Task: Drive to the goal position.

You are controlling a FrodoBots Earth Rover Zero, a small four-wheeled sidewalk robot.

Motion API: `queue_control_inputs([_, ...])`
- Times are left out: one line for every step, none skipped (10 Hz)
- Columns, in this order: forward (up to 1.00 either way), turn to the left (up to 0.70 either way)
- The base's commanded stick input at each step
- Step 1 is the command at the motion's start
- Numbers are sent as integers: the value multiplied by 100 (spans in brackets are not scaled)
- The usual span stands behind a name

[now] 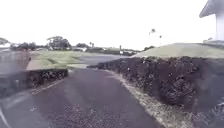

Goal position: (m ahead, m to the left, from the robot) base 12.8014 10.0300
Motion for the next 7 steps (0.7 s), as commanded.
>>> queue_control_inputs([70,16])
queue_control_inputs([70,3])
queue_control_inputs([70,0])
queue_control_inputs([70,0])
queue_control_inputs([70,0])
queue_control_inputs([70,0])
queue_control_inputs([70,2])
